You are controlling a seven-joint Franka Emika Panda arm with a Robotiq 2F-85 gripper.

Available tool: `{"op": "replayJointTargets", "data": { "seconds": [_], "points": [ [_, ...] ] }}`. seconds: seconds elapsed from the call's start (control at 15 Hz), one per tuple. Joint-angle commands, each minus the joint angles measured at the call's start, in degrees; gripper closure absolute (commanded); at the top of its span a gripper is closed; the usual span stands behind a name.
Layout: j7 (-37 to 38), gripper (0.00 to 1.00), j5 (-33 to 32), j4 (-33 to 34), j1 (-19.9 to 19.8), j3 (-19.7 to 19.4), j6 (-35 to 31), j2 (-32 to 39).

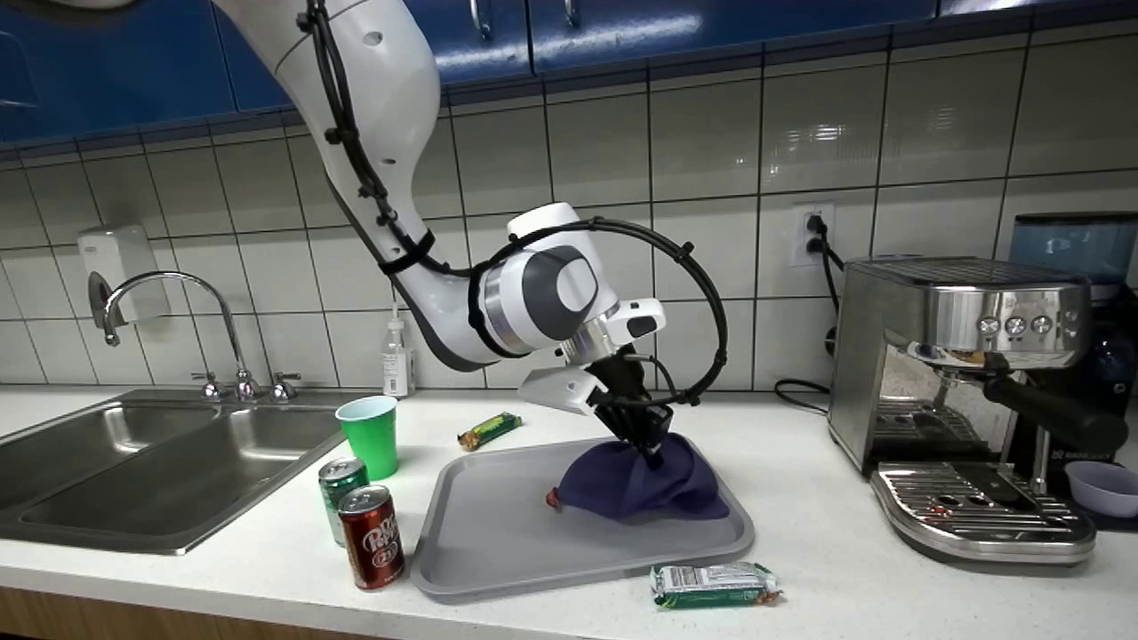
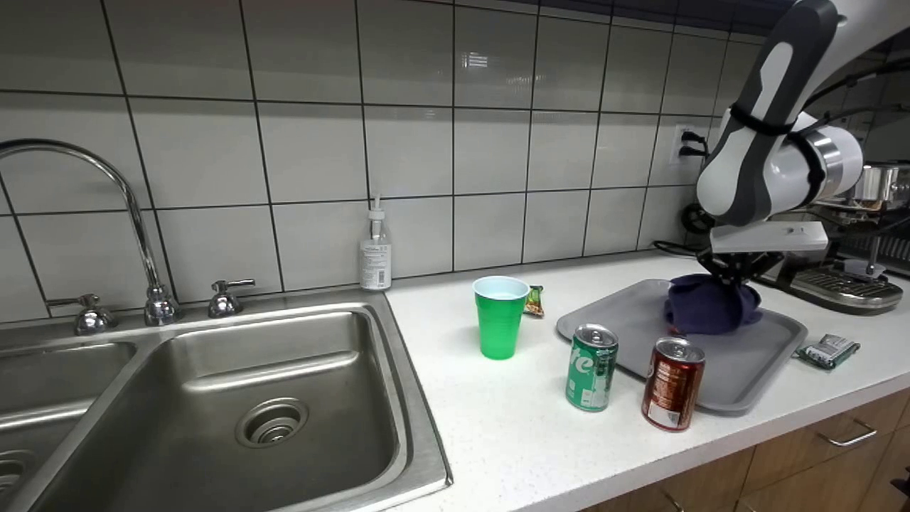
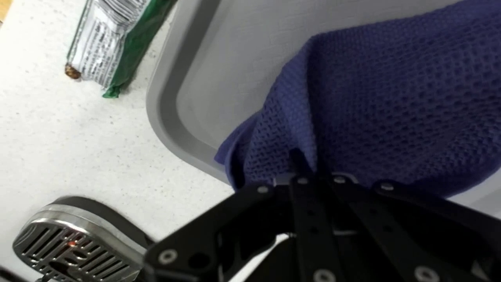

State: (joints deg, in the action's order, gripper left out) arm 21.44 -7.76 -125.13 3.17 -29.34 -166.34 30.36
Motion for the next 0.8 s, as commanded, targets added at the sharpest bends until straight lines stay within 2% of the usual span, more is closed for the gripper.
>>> {"op": "replayJointTargets", "data": {
  "seconds": [0.0,0.73],
  "points": [
    [0.8,0.99,-0.1,-1.2,0.5,-1.8,-0.3,-3.3],
    [3.9,0.99,0.4,1.5,0.4,-6.5,-0.4,-4.0]
  ]
}}
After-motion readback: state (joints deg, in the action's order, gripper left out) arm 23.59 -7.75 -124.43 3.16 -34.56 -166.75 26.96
